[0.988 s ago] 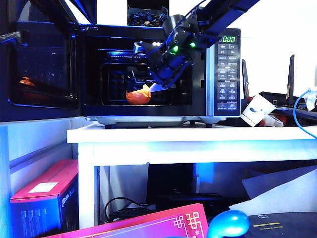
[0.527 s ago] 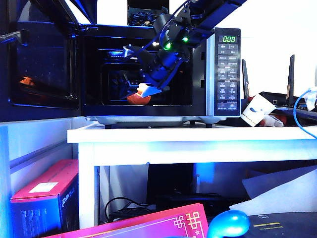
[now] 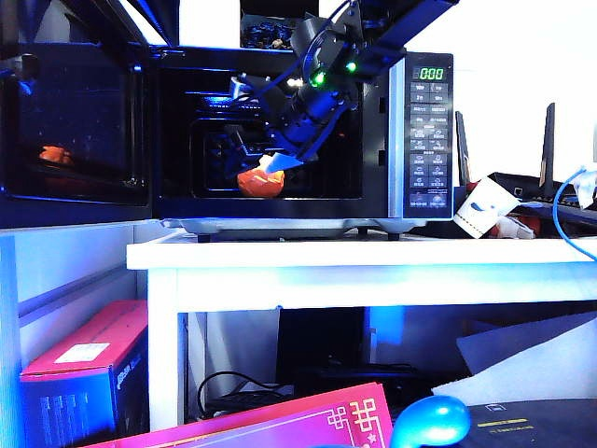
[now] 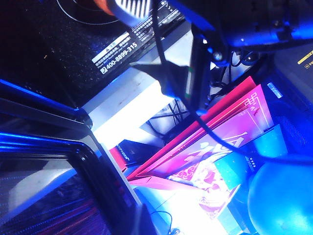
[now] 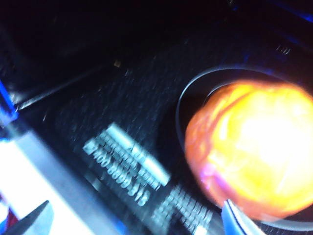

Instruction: Open the microwave door, place the orange inside the microwave, then close the microwave door.

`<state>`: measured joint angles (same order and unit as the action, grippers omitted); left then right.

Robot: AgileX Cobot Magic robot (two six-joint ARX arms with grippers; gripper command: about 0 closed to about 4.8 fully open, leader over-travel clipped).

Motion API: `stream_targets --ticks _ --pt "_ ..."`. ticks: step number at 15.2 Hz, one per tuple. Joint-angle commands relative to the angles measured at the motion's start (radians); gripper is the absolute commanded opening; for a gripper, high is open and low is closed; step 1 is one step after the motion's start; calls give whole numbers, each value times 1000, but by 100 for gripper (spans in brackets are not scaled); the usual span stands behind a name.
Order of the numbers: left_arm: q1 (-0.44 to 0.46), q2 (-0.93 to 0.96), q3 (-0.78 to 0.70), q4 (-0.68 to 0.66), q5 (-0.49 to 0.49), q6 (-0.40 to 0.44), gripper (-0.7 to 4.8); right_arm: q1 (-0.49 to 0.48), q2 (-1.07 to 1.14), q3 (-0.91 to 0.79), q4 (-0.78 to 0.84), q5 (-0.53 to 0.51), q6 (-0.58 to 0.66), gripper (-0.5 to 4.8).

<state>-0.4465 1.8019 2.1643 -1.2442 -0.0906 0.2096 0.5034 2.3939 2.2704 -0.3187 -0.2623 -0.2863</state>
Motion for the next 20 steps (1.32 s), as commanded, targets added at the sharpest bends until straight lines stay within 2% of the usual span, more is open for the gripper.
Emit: stream_targets --ticks 1,5,9,10,14,15,17,19,20 --pt "1 -8 2 12 -2 0 -5 1 -50 5 -99 1 -5 479" --pt "0 -23 2 64 1 0 -5 2 -133 5 -249 35 -3 479" --pt "0 -92 2 131 6 0 -5 2 -235 5 -282 44 -3 479" --pt "0 -117 2 135 4 0 -5 2 -257 5 -275 46 -2 424" --pt "0 -239 2 114 -12 0 -5 2 -341 5 -234 63 -2 69" --pt "0 -268 2 95 -53 0 -5 2 -366 5 -220 68 -2 -4" --pt "0 -314 2 32 -162 0 -5 1 -416 5 -187 116 -3 -5" --pt "0 -327 2 -68 -323 0 -5 1 -472 5 -153 139 -2 -5" --pt "0 -325 2 -118 -336 -5 -5 1 -497 5 -131 142 -2 -5"
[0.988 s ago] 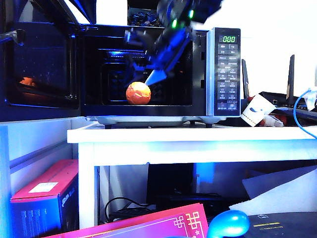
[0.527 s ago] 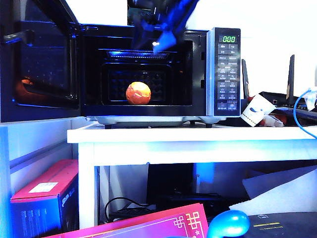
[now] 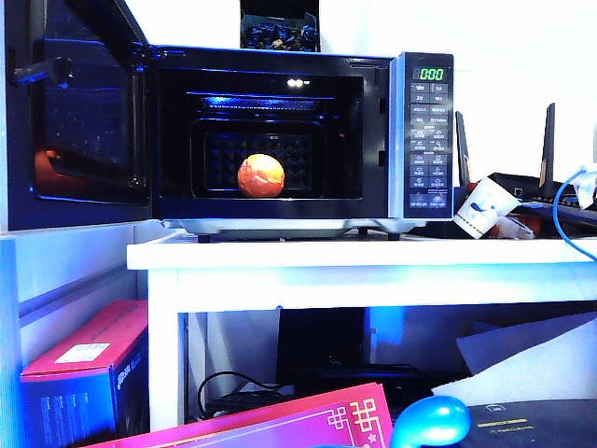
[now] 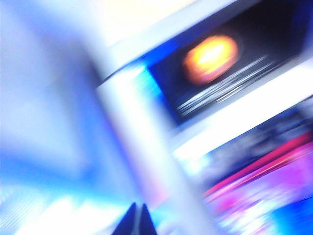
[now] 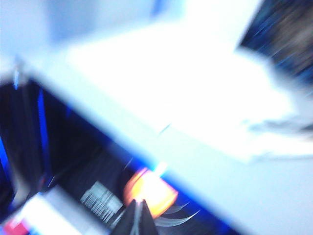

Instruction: Open the microwave door, place the orange inside the microwave, then close the microwave door.

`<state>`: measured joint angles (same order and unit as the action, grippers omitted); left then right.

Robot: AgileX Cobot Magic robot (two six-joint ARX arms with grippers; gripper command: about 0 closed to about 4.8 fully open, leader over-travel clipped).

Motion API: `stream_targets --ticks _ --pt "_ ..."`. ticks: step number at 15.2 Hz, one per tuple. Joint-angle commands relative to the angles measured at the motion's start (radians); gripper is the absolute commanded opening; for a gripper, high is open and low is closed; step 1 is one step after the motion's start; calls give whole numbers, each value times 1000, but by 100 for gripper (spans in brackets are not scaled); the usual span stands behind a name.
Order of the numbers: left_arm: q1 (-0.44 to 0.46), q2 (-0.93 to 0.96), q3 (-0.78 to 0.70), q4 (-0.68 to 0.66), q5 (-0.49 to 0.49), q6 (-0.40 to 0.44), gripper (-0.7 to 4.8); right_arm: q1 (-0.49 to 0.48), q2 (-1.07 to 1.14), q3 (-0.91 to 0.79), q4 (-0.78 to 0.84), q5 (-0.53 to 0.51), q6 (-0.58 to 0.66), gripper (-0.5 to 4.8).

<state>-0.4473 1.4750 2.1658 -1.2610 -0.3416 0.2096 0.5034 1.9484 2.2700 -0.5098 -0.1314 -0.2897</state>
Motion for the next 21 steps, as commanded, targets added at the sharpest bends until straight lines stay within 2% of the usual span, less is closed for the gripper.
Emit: stream_targets --ticks 1,4,7,11,16,21 --pt "1 8 -1 -146 -85 -29 -5 1 -82 5 90 27 2 -5" --pt "1 45 -2 -169 -41 -45 -5 2 -149 5 164 33 2 -5" --pt "1 78 -2 -170 -39 -45 -5 1 -177 5 190 33 2 -5" --pt "1 98 -6 -171 -110 -45 -5 2 -182 5 193 33 2 -5" --pt "7 120 -8 -172 -117 -44 -5 2 -185 6 201 33 2 -5" --pt "7 138 -36 -172 -45 -45 -5 1 -202 6 216 33 1 -5"
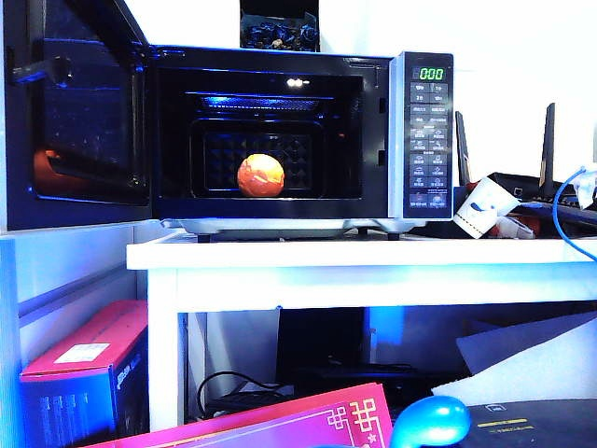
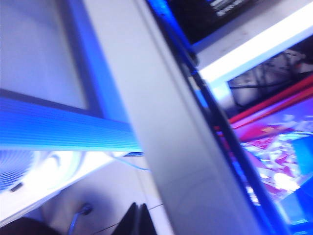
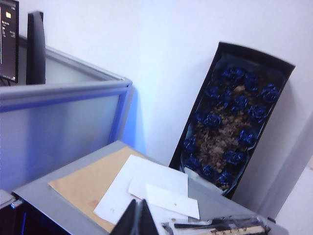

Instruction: Open the microwave door, place the orange inside the microwave, then close the microwave door.

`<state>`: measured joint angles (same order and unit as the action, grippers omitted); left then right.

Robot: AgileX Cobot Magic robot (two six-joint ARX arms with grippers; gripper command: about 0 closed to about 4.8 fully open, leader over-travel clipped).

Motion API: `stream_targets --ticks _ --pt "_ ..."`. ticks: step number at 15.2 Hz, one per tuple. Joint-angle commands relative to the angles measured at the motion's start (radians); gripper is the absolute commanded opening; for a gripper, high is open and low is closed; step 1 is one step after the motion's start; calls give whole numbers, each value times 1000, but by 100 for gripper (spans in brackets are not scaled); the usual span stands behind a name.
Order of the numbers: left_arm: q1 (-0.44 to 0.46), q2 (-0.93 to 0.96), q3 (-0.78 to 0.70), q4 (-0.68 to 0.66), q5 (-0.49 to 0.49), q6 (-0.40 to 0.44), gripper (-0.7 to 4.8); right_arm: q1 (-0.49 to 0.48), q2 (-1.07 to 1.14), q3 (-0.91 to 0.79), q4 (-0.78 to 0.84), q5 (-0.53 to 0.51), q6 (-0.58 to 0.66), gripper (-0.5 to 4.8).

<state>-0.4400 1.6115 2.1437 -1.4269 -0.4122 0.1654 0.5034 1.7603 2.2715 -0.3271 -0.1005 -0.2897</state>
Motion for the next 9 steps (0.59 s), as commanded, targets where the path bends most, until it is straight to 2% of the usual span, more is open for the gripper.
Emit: stream_targets --ticks 1,4,6,9 --pt "0 2 -19 -6 51 -2 -5 1 -14 4 41 2 1 -5" --pt "0 2 -31 11 171 -2 -5 1 -23 4 40 2 1 -5" --pt "0 2 -31 35 203 -1 -5 1 -29 4 40 2 1 -5" --pt "0 2 -31 110 316 -2 -5 1 -31 4 42 2 1 -5"
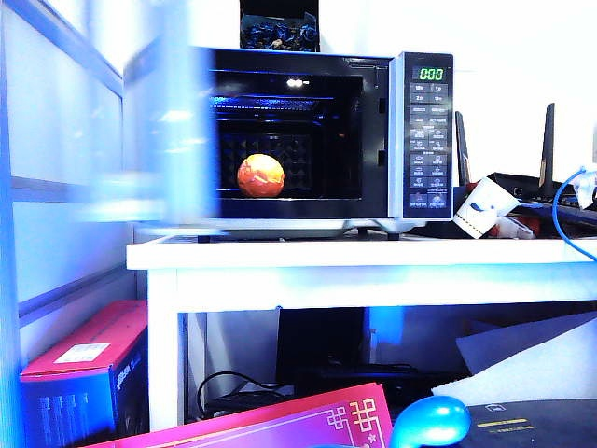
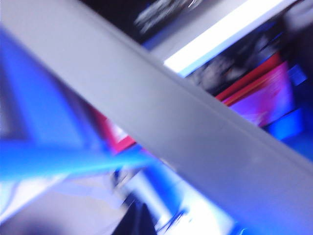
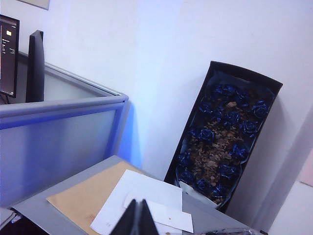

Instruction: Open the microwave door, place the orange inside the microwave, then close the microwave door.

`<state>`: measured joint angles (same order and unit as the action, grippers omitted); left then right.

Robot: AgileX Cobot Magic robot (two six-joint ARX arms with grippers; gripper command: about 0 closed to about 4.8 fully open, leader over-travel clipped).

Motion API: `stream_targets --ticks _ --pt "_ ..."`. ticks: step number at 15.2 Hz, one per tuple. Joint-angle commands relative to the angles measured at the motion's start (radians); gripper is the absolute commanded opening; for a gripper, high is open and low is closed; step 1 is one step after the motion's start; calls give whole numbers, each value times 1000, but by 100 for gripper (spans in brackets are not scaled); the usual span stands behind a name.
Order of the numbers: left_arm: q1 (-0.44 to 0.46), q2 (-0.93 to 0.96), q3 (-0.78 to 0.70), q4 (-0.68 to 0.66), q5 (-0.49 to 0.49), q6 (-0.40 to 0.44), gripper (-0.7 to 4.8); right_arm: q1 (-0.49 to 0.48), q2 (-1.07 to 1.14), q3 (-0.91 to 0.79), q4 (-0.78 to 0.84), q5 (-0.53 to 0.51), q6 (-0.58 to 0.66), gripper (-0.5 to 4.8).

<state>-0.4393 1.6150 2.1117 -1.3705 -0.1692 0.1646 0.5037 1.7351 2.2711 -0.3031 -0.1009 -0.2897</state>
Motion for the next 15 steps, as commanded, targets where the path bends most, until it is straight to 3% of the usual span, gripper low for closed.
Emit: stream_targets --ticks 1,7,11,15 --pt "-1 2 1 85 134 0 -5 1 -6 5 21 2 1 -5" --pt "-2 85 1 214 373 0 -5 1 -12 5 58 2 3 -5" --pt "-15 153 1 364 442 13 -5 1 -15 5 97 2 8 -5" --pt "-40 208 0 536 443 24 -5 1 -16 4 104 2 9 -5"
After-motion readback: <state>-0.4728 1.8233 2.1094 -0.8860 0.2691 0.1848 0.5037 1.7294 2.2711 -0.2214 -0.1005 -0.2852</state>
